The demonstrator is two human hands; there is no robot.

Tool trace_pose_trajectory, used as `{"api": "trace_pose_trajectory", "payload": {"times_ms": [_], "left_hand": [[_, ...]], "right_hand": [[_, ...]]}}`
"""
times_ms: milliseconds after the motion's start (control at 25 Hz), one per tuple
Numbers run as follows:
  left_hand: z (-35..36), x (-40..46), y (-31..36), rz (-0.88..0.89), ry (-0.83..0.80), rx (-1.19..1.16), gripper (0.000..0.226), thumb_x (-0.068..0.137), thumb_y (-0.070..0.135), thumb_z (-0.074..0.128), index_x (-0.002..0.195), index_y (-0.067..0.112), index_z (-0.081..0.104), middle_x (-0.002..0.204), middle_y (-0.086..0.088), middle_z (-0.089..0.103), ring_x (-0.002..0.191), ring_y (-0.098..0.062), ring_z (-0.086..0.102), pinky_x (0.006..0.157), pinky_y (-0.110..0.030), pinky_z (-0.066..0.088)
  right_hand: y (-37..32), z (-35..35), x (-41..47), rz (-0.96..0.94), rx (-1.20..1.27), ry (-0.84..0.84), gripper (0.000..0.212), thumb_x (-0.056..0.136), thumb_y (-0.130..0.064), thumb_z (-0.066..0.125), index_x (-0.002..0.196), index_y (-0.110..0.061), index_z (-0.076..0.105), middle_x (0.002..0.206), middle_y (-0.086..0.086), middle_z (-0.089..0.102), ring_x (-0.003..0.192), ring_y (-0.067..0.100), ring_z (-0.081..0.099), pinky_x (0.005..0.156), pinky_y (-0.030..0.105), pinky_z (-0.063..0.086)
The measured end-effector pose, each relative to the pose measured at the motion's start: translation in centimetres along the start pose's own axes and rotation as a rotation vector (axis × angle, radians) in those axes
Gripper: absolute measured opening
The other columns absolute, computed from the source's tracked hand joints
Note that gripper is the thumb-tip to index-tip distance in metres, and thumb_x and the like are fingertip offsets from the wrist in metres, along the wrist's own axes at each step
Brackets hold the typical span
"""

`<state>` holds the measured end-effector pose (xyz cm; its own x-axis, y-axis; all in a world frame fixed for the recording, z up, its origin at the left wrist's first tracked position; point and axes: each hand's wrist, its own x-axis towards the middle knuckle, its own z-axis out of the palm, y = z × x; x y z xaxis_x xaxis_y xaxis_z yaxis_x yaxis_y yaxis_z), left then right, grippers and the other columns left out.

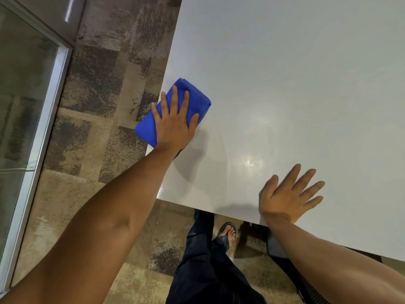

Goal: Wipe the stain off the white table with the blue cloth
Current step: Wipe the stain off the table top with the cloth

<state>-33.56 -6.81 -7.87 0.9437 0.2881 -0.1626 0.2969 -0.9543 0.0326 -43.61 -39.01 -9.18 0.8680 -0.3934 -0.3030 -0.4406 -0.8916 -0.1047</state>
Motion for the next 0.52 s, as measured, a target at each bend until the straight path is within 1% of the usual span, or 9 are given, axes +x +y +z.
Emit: {"api": "trace_pose_trajectory", "payload": {"times_ms": [240, 400, 520], "left_hand": [[0.8, -6.4, -3.0, -0.051, -0.021, 0.008, 0.070, 0.101, 0.059, 0.020, 0.160, 0.024, 0.005, 0.168, -0.010, 0.003, 0.153, -0.039, 0.008, 0.119, -0.063, 0.013], [1.4, -12.0, -3.7, 0.004, -0.066, 0.033, 0.070, 0.102, 0.058, 0.022, 0.160, 0.021, 0.006, 0.168, -0.010, 0.003, 0.154, -0.038, 0.003, 0.120, -0.062, 0.010], [1.8, -15.5, -2.6, 0.017, -0.107, 0.037, 0.072, 0.102, 0.058, 0.023, 0.160, 0.019, 0.008, 0.168, -0.012, 0.004, 0.154, -0.039, 0.002, 0.121, -0.062, 0.009]], "right_hand": [[0.1, 0.1, 0.0, -0.023, 0.037, 0.013, 0.072, 0.104, -0.052, 0.027, 0.165, -0.022, 0.005, 0.174, 0.011, -0.004, 0.157, 0.045, -0.007, 0.122, 0.068, 0.001], [0.1, 0.1, 0.1, -0.023, 0.055, 0.007, 0.072, 0.104, -0.053, 0.025, 0.165, -0.023, 0.003, 0.174, 0.011, -0.004, 0.157, 0.044, -0.007, 0.122, 0.068, -0.001], [0.0, 0.0, 0.1, -0.018, 0.060, -0.002, 0.072, 0.104, -0.054, 0.024, 0.165, -0.023, 0.003, 0.173, 0.011, -0.005, 0.157, 0.045, -0.007, 0.122, 0.069, -0.001]]}}
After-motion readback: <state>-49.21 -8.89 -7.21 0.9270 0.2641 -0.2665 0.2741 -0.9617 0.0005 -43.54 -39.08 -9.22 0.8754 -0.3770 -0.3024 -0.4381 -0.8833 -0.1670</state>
